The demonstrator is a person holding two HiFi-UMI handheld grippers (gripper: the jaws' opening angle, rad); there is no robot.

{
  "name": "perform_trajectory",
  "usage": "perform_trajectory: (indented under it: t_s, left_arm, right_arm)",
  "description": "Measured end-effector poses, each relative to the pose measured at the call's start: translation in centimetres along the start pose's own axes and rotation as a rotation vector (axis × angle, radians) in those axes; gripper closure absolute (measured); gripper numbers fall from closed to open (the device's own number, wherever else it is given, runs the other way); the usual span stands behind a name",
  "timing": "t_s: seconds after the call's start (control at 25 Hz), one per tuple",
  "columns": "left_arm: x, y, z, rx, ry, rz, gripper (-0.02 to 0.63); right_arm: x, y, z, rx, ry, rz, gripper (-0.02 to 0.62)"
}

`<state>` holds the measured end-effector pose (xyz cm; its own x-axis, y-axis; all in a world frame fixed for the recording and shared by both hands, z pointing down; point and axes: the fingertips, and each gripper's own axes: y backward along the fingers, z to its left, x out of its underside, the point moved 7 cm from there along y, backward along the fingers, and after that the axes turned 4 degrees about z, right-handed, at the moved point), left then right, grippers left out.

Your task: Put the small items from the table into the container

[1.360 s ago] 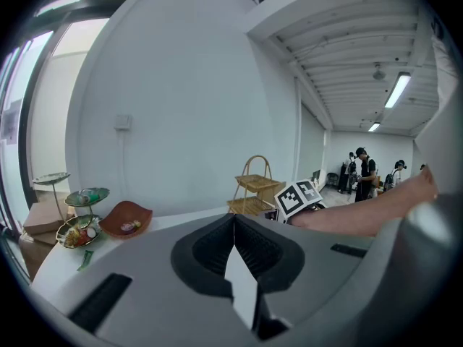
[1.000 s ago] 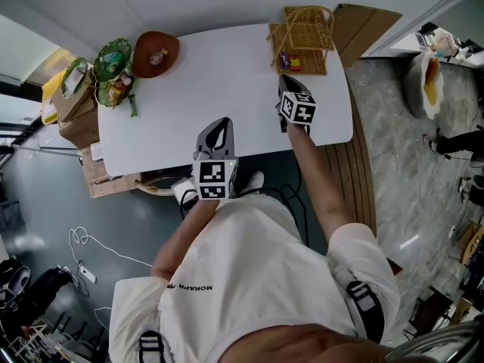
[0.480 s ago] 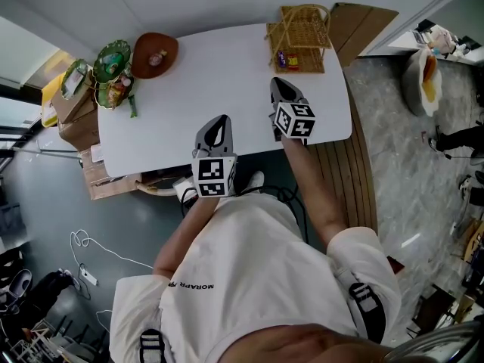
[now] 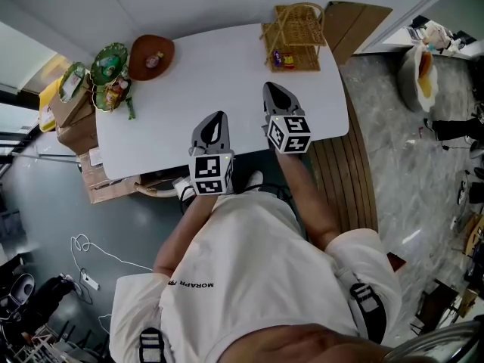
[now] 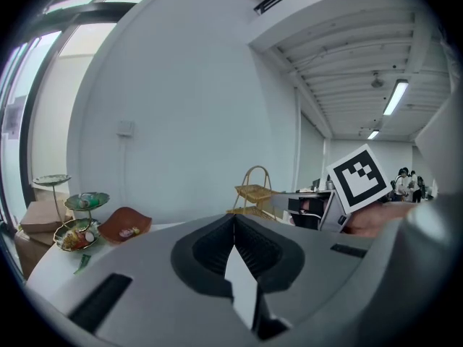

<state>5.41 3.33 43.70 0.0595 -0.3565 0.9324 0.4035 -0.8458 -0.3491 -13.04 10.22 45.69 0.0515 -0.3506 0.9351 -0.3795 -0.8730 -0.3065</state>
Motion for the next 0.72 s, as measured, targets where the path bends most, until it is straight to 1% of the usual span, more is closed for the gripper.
perform_trajectory:
  t_s: [0.36,0.72]
  left_arm:
    - [-0.7,0.3,0.0,0.009,0.001,-0.026,0.601]
    - [-1.5,0.6,-0.1,0.014,-0.001,-0.051,0.601]
  right_arm:
    - [-1.7,2.2,2.6,-0.005,0.077,-0.045,0.581]
    - [-2.6,4.0,4.8,-0.005,0.121,-0.083,0.581]
